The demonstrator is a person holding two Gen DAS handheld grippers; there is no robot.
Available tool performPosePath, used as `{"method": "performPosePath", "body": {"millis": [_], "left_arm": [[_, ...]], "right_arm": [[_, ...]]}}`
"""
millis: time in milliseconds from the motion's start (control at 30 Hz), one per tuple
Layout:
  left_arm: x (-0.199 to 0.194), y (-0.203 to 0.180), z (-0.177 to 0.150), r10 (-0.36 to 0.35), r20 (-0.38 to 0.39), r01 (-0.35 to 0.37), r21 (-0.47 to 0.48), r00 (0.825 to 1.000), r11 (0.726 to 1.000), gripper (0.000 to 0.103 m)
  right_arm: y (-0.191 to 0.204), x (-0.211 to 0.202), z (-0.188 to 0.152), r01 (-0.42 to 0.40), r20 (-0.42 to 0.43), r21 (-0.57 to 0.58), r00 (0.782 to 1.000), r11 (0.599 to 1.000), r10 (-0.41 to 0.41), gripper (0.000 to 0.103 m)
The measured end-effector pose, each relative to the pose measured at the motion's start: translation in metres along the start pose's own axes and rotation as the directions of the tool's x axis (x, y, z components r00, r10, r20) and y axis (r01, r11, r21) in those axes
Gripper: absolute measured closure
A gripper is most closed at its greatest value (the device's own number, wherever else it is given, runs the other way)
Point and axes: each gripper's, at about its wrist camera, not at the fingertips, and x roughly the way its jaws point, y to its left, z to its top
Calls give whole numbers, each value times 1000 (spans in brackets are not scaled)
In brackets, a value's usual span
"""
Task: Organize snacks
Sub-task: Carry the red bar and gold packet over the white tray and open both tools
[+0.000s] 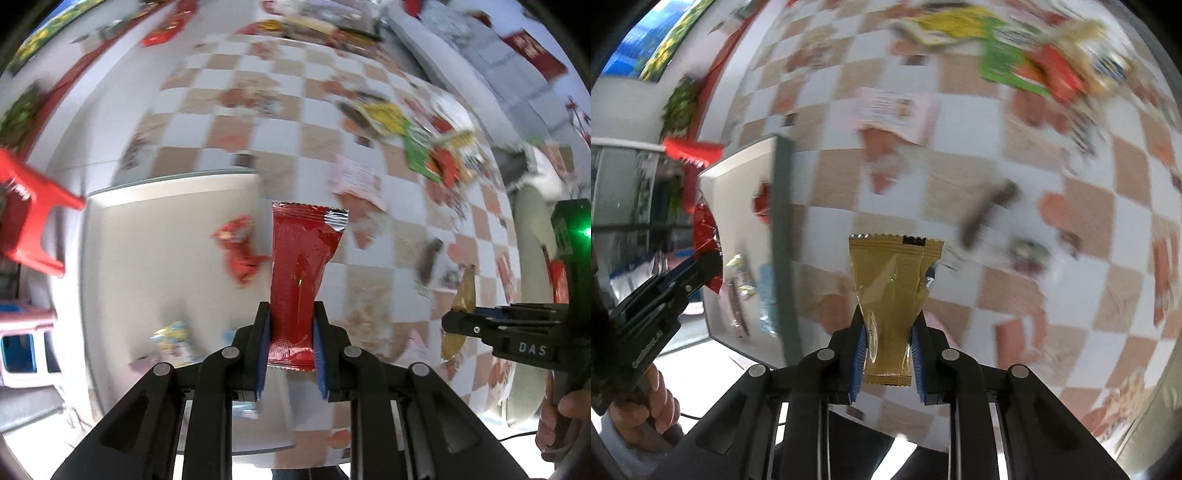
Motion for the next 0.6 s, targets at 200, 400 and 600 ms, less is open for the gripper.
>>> {"method": "performPosePath", "body": {"millis": [200, 400, 600], "left_arm": [[-6, 50, -5, 41, 9, -40, -104, 999, 994, 80], [-9, 88, -12, 66, 18, -61, -177, 998, 982, 80], [-4, 111, -18, 76, 2, -74, -217, 997, 973, 80]], "right_arm": [[59, 23, 27, -1, -25, -113, 1000, 994, -2, 80], [112, 41, 46, -13, -46, -193, 999, 981, 4, 80], [150, 63, 54, -26, -75, -244, 997, 969, 8, 80]]}}
